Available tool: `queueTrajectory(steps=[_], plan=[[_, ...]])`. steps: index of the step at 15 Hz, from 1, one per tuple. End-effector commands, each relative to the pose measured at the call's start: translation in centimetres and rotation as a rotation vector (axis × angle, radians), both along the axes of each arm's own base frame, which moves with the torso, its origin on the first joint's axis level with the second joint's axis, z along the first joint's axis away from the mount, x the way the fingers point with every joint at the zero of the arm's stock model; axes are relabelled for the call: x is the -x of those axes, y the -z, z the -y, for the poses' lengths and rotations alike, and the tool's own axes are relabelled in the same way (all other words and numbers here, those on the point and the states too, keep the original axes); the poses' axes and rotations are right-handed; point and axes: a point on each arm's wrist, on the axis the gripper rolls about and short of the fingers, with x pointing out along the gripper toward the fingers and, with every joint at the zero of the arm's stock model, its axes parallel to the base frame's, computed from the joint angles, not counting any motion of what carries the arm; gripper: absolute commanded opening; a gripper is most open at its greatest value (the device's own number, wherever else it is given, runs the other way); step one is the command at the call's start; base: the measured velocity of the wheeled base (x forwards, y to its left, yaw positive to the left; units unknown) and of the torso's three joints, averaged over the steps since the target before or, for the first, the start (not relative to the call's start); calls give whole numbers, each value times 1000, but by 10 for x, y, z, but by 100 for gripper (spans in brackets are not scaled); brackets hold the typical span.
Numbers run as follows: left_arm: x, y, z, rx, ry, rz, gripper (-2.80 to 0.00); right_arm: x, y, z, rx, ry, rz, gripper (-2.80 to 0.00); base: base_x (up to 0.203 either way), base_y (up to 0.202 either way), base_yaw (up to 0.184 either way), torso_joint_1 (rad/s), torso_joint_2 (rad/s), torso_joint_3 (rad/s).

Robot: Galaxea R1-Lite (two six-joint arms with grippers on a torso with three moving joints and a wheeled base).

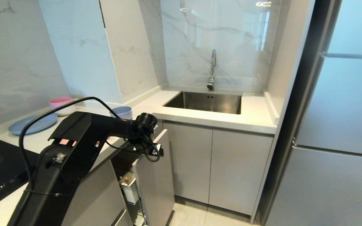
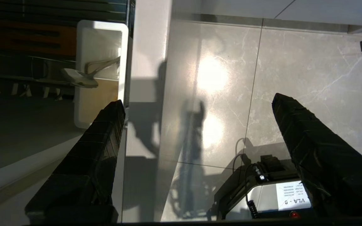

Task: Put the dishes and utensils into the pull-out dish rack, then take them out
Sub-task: Open the cupboard

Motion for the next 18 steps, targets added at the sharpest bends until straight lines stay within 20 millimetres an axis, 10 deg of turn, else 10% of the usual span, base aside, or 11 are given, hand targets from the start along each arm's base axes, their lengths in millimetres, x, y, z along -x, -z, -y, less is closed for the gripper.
queueTrajectory(steps=[1, 18], plan=[[1, 2, 2, -3, 3, -6, 0, 0, 0, 0, 0, 0, 1, -280, 0, 0, 0, 0, 0, 0], [23, -4, 46, 19, 40, -62, 0, 0, 0, 0, 0, 0, 1, -280, 0, 0, 0, 0, 0, 0]])
